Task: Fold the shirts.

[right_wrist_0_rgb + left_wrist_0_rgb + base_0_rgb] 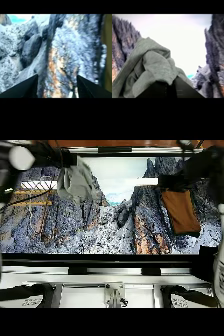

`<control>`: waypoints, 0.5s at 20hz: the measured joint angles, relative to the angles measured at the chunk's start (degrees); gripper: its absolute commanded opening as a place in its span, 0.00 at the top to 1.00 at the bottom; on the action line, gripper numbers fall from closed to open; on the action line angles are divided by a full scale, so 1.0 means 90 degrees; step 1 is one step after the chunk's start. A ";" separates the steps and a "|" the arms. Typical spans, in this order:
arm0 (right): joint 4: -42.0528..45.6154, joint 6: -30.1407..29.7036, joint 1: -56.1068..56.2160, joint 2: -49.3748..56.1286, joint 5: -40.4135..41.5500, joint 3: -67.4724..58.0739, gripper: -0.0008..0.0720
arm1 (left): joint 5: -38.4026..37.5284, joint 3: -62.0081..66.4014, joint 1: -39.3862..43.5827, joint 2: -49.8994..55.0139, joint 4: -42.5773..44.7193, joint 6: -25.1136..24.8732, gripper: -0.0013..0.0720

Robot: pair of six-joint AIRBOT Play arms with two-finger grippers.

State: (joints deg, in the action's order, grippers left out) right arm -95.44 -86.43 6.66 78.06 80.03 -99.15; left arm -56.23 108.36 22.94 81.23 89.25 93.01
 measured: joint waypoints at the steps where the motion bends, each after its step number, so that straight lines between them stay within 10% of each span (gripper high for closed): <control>1: 0.0228 0.0000 0.0000 -0.0355 0.0000 0.0000 0.17 | -0.0165 0.0000 0.0265 -0.0325 0.0015 0.0002 0.94; 8: 0.1158 0.0248 0.0000 -0.2429 0.0202 -0.0007 0.17 | -0.0835 -0.1156 0.2402 -0.0882 0.0063 0.0634 0.84; 10: 0.1229 0.0272 -0.0002 -0.2664 0.0459 -0.0007 0.17 | -0.0595 -0.1797 0.3024 -0.0675 0.0061 0.0967 0.00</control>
State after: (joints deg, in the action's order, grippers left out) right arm -84.38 -83.99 6.63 54.08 84.16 -99.22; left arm -61.58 92.18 50.15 75.16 89.80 101.71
